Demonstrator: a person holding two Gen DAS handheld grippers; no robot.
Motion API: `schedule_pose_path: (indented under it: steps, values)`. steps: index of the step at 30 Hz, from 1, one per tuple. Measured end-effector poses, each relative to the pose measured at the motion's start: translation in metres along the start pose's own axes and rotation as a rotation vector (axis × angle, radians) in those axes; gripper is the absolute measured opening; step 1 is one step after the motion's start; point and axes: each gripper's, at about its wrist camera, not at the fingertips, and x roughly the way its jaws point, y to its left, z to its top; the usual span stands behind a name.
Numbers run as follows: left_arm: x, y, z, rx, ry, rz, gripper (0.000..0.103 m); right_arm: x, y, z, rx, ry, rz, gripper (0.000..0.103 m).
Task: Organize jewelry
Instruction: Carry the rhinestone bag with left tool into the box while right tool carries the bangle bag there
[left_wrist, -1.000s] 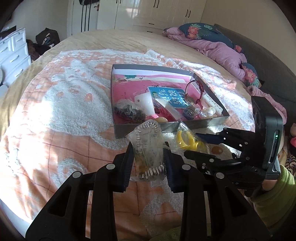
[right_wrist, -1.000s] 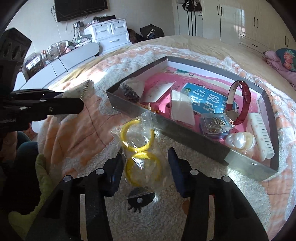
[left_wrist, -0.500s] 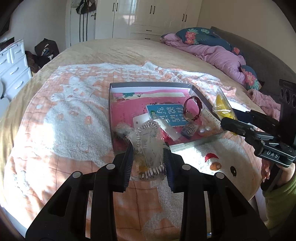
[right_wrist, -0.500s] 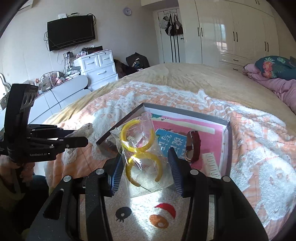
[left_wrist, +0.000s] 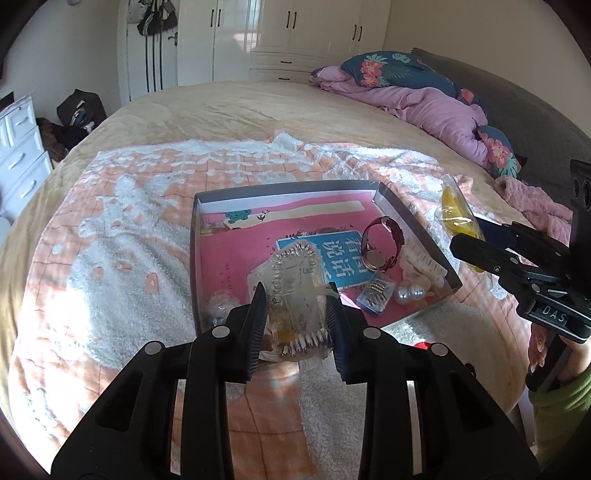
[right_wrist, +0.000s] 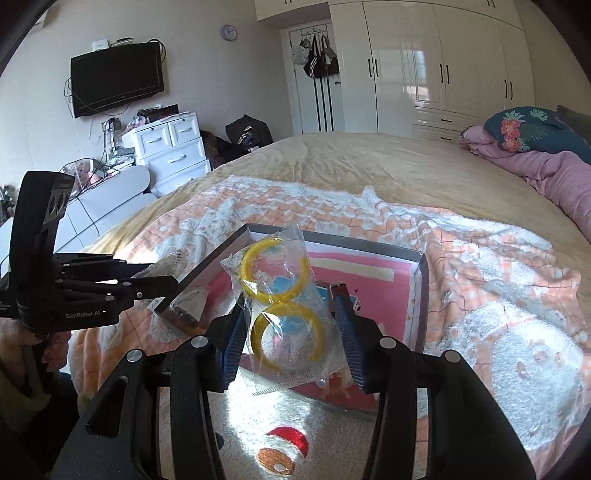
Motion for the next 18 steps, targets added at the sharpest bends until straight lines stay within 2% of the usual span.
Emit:
schedule_pose_path:
  steps: [12, 18]
  values:
    - [0.017, -0.009, 0.006, 0.016, 0.007, -0.026, 0.023, -0.007, -0.013, 0.001, 0.047, -0.038, -0.078, 0.045]
    - [0.026, -0.003, 0.006, 0.011, 0.012, -0.031, 0.023, 0.001, -0.013, -0.003, 0.056, -0.016, -0.099, 0.045]
